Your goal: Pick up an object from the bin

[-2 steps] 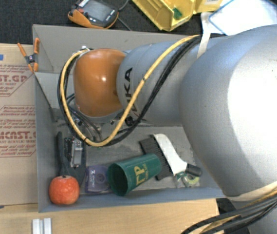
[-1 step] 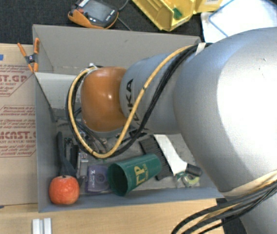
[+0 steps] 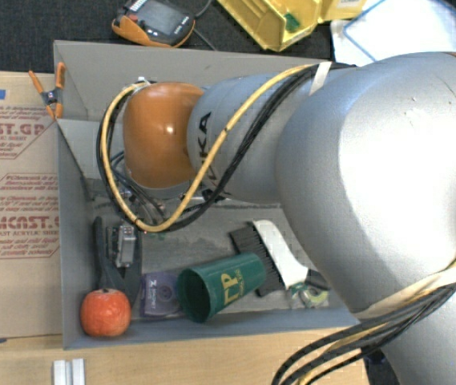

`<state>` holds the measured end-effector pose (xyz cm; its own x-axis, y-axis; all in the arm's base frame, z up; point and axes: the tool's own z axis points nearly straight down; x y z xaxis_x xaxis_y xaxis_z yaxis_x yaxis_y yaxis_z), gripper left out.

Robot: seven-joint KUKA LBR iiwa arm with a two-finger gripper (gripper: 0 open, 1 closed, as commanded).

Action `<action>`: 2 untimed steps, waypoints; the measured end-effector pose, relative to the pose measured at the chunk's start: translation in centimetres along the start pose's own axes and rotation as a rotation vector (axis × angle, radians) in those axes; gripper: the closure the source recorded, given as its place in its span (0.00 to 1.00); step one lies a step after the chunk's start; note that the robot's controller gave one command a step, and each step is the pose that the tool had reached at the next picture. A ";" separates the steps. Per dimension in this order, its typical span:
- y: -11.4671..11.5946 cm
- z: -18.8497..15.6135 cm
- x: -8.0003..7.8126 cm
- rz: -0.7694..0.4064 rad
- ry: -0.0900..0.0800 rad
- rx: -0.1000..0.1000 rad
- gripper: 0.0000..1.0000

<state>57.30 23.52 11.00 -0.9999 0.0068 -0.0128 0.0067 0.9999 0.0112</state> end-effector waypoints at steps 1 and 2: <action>-0.1 3.7 0.5 0.022 0.011 0.004 0.00; 0.0 2.7 -1.1 0.023 -0.005 -0.004 0.00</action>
Offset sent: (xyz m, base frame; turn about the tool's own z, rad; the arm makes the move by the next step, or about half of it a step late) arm 0.0107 -0.0022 -0.0280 0.0245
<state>58.45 23.51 8.35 -0.9994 0.0299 -0.0173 0.0296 0.9994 0.0158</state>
